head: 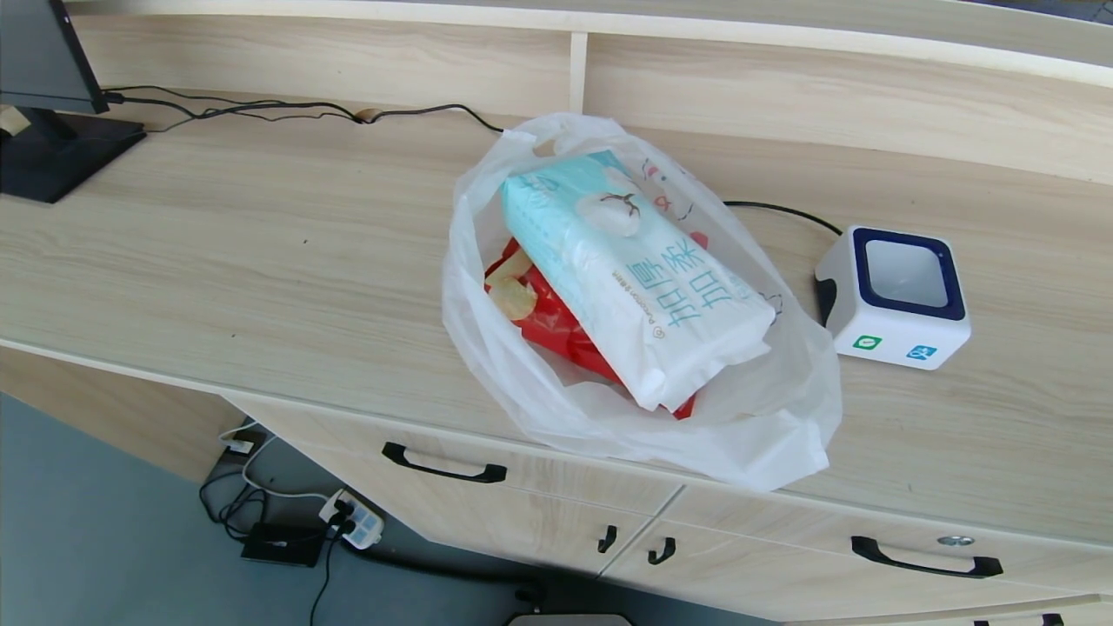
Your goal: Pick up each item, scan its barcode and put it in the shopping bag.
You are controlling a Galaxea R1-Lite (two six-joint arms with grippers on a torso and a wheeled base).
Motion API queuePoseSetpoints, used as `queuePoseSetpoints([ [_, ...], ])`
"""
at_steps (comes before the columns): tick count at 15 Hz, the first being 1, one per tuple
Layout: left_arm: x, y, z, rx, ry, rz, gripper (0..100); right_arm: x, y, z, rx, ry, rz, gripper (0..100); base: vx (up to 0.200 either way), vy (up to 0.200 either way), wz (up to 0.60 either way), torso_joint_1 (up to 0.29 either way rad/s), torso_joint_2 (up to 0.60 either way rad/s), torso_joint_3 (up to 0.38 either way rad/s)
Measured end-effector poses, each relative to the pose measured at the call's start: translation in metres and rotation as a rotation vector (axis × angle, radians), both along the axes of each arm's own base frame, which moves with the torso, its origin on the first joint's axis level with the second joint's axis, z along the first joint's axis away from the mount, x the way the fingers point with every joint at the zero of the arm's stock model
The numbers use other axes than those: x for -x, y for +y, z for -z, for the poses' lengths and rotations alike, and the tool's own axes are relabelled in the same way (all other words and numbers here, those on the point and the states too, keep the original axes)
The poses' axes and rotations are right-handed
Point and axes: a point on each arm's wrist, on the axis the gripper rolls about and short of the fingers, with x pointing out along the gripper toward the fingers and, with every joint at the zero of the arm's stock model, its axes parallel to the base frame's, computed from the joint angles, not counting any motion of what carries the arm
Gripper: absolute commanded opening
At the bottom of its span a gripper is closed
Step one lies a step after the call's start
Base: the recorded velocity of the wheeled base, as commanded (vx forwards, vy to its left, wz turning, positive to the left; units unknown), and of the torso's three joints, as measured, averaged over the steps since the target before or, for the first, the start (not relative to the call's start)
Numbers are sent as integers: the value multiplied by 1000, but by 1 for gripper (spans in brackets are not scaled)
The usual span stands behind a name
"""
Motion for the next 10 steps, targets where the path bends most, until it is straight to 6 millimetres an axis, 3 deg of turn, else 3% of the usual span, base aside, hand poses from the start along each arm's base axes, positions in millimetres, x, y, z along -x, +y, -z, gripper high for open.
queuePoseSetpoints([
  [10,0,0,0,0,0,-1,100,0,0,0,8,1,0,100,0,0,0,0,0,0],
])
